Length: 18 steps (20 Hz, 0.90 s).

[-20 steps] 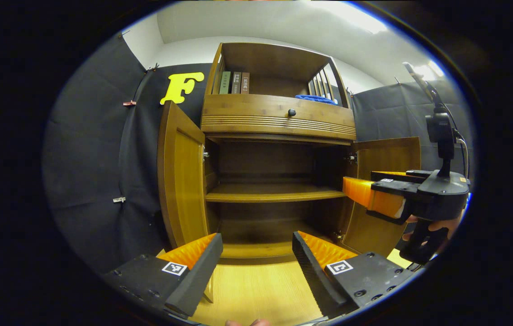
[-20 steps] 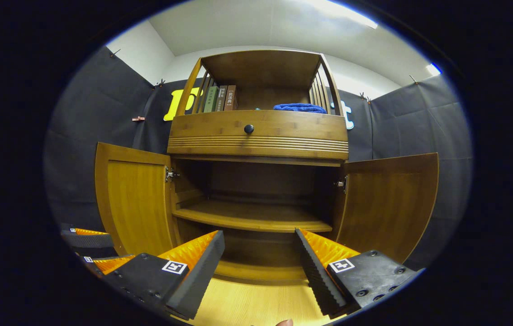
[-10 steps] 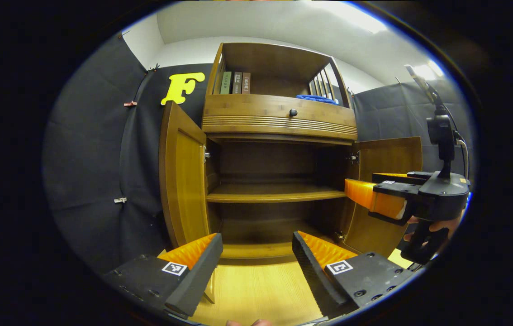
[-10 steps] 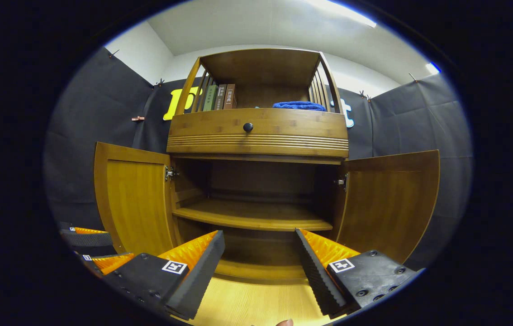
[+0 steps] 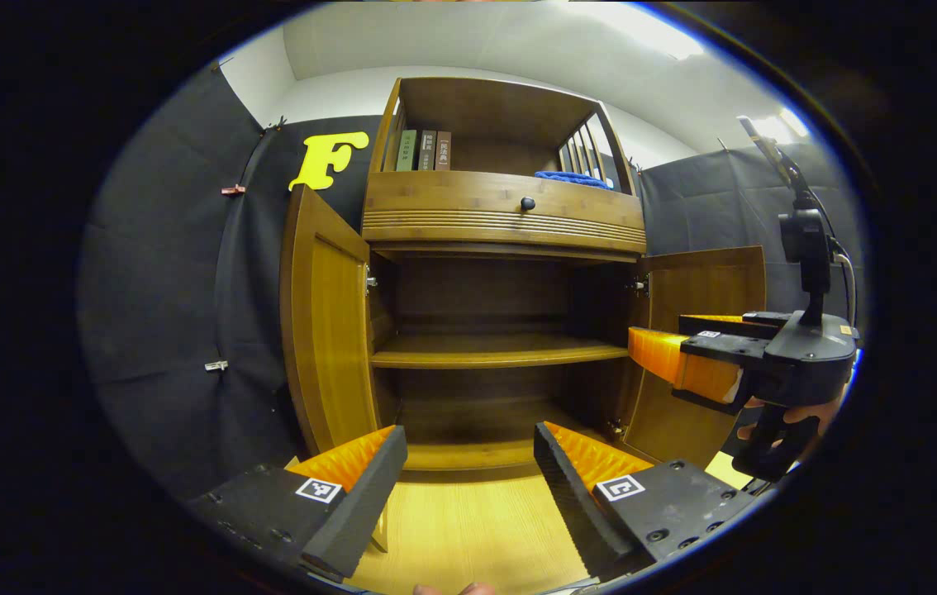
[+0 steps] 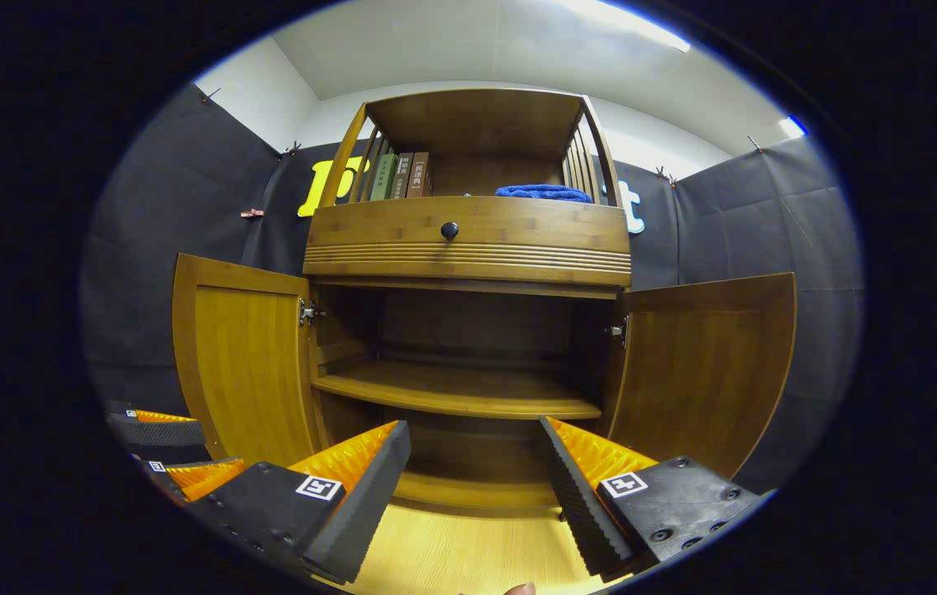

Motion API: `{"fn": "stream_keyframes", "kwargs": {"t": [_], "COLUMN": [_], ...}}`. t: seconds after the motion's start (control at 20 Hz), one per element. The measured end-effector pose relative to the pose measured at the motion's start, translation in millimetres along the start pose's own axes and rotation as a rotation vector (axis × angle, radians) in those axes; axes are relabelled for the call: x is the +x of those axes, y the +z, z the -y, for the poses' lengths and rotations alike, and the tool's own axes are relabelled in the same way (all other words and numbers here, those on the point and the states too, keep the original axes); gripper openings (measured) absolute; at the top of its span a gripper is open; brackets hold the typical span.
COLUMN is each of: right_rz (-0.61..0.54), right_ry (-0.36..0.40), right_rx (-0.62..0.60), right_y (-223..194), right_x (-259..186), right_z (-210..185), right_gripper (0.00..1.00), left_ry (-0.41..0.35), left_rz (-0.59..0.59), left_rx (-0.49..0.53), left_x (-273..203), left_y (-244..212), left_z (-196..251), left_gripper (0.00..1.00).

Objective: Open the right door of the double-door shoe cabinet with the right hand, and open the left door with the left hand.

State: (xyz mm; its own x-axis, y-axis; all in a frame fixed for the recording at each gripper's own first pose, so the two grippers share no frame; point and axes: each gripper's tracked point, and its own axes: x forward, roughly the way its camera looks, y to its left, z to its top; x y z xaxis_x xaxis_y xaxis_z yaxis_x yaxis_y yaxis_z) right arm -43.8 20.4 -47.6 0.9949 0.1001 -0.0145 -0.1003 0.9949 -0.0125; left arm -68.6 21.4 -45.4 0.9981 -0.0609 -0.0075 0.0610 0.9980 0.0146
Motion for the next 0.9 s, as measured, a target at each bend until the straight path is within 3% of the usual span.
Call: {"fn": "stream_keyframes", "kwargs": {"t": [0.9], "right_rz": [-0.009], "right_ry": [0.001], "right_rx": [-0.018], "right_y": [-5.6], "right_x": [-2.3], "right_z": [-3.7], "right_gripper": [0.98], "left_ry": [0.003], "left_rz": [-0.01], "left_rx": [-0.009], "left_x": [-0.4], "left_y": [-6.0], "left_z": [-4.9], "left_gripper": [0.96]}}
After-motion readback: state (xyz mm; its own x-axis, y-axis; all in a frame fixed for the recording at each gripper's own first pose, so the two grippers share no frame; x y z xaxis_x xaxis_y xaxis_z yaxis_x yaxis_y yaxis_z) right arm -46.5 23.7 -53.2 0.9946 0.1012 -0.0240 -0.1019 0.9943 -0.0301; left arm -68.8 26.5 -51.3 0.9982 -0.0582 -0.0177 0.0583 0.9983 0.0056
